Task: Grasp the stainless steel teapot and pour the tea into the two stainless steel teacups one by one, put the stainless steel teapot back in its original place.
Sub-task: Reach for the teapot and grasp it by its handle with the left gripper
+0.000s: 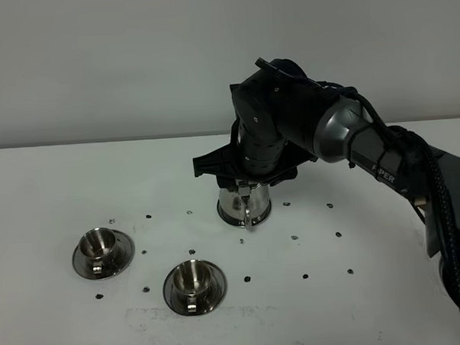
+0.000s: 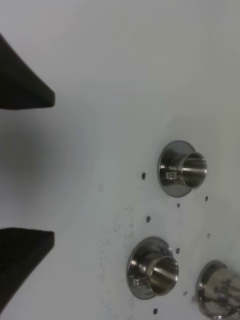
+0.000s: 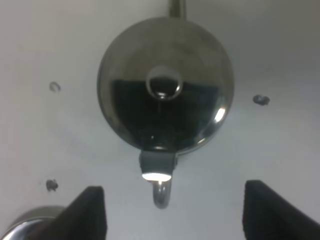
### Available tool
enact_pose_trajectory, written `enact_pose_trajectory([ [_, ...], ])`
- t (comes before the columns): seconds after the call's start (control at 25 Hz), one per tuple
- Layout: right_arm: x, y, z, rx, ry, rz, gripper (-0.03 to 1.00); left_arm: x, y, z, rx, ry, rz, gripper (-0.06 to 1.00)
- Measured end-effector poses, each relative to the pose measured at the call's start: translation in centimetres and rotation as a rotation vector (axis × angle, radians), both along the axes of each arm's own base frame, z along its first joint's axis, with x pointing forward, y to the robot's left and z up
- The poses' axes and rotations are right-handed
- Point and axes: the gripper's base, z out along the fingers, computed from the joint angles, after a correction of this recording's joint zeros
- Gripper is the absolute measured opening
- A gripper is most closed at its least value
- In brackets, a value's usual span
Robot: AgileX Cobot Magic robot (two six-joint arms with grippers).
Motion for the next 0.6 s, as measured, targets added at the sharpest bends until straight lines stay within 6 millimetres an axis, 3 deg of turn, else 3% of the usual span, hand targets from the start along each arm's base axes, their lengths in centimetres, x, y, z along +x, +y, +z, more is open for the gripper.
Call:
enact_pose_trajectory([
  [0.6, 0.9, 0.7, -3.5, -0.007, 0.016, 0.007, 0.59, 0.0, 0.0, 0.0, 0.0, 0.0, 0.0, 0.57],
])
